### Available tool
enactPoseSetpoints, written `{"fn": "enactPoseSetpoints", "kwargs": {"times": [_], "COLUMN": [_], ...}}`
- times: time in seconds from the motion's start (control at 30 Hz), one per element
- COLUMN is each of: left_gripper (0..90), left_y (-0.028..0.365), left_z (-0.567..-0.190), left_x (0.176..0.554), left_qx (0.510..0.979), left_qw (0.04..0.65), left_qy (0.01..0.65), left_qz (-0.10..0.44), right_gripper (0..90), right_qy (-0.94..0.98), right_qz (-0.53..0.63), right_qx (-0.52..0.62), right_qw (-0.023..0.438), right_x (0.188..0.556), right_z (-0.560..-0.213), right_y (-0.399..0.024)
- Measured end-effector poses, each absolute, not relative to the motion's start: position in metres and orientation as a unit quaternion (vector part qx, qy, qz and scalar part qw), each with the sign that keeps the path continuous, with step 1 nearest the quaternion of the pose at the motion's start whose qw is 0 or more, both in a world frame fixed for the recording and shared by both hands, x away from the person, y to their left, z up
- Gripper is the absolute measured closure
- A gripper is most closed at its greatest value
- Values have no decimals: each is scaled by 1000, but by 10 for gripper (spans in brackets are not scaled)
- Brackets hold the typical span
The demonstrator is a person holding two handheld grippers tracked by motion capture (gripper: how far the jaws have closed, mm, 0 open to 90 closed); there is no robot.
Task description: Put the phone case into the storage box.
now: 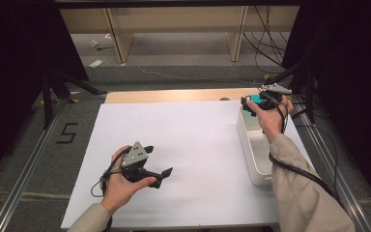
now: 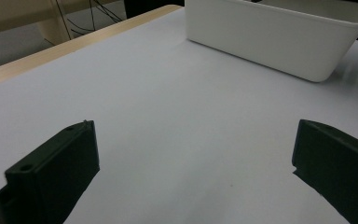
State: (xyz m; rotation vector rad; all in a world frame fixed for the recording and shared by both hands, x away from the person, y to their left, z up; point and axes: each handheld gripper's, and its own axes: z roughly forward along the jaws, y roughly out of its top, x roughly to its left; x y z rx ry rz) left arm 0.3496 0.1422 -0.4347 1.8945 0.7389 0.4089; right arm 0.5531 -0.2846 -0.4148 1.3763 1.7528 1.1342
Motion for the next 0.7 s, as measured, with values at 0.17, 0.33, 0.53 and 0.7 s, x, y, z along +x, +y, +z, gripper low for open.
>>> {"fn": "enactPoseSetpoints", "kwargs": {"times": [0.17, 0.33, 0.53, 0.7], "left_gripper": [0, 0, 0, 0], "left_y": [142, 142, 142, 142], "left_z": [-434, -434, -434, -434], "left_x": [350, 349, 350, 349], "left_qx": [786, 786, 786, 786], "left_qw": [509, 509, 509, 509], "left_qy": [307, 306, 307, 307], "left_qz": [170, 170, 170, 170], "right_gripper": [14, 13, 16, 18], "right_qy": [664, 664, 663, 664], "right_qz": [432, 436, 444, 447], "right_qx": [520, 518, 514, 509], "right_qw": [318, 317, 316, 316], "right_x": [551, 549, 547, 546], "right_z": [-411, -409, -404, -400], "right_y": [-285, -285, -284, -283]}}
